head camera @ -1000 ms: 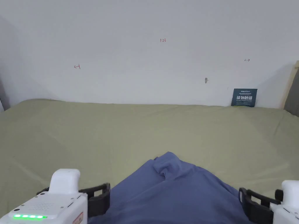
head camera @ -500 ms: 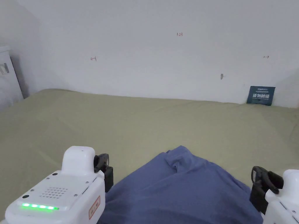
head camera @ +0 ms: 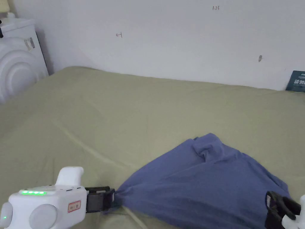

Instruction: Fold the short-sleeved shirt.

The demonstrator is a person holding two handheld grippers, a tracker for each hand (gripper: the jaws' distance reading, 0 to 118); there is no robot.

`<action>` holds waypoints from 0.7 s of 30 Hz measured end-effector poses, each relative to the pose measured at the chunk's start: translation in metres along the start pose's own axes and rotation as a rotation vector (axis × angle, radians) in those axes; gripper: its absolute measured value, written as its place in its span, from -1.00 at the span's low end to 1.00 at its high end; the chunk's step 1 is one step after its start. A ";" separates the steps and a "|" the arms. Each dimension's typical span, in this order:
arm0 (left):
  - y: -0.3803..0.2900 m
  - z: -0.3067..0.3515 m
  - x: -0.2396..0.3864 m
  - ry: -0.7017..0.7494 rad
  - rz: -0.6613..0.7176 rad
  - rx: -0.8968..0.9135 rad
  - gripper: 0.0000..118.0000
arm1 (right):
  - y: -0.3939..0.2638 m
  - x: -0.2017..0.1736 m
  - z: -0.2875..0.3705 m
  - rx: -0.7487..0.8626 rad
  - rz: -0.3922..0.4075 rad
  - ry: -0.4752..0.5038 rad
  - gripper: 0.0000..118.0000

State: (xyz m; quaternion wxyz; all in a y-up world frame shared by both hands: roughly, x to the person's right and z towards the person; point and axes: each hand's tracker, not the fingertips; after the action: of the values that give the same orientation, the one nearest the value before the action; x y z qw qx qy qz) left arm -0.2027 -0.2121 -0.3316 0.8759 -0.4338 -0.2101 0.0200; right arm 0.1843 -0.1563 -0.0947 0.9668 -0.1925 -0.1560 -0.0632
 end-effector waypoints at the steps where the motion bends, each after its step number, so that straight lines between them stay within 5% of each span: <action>1: -0.006 -0.009 -0.002 -0.015 -0.001 -0.024 0.95 | -0.004 -0.002 -0.003 -0.021 -0.001 0.004 -0.98; 10: 0.006 -0.090 0.007 0.009 -0.087 -0.131 0.90 | -0.025 0.001 -0.027 -0.132 0.018 0.002 -0.98; 11: 0.007 -0.098 0.009 0.035 -0.106 -0.151 0.81 | -0.027 0.002 -0.029 -0.142 0.019 0.000 -0.98; 13: 0.004 -0.101 0.018 0.097 -0.196 -0.143 0.15 | -0.029 0.005 -0.033 -0.167 0.018 -0.004 -0.98; 14: 0.004 -0.097 0.021 0.085 -0.211 -0.135 0.09 | -0.030 0.008 -0.035 -0.176 0.019 -0.007 -0.98; 17: 0.001 -0.087 0.024 -0.035 -0.172 -0.098 -0.87 | -0.031 0.021 -0.050 -0.216 0.023 -0.024 -0.98; 21: -0.008 -0.090 0.029 -0.002 -0.182 -0.113 -0.87 | -0.020 0.050 -0.092 -0.273 0.019 -0.043 -0.98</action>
State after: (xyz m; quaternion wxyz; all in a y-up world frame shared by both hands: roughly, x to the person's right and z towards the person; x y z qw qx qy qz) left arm -0.1430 -0.2780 -0.3635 0.8480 -0.4617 -0.2503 -0.0713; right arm 0.2537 -0.2137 -0.1523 0.9286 -0.3249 -0.1648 -0.0706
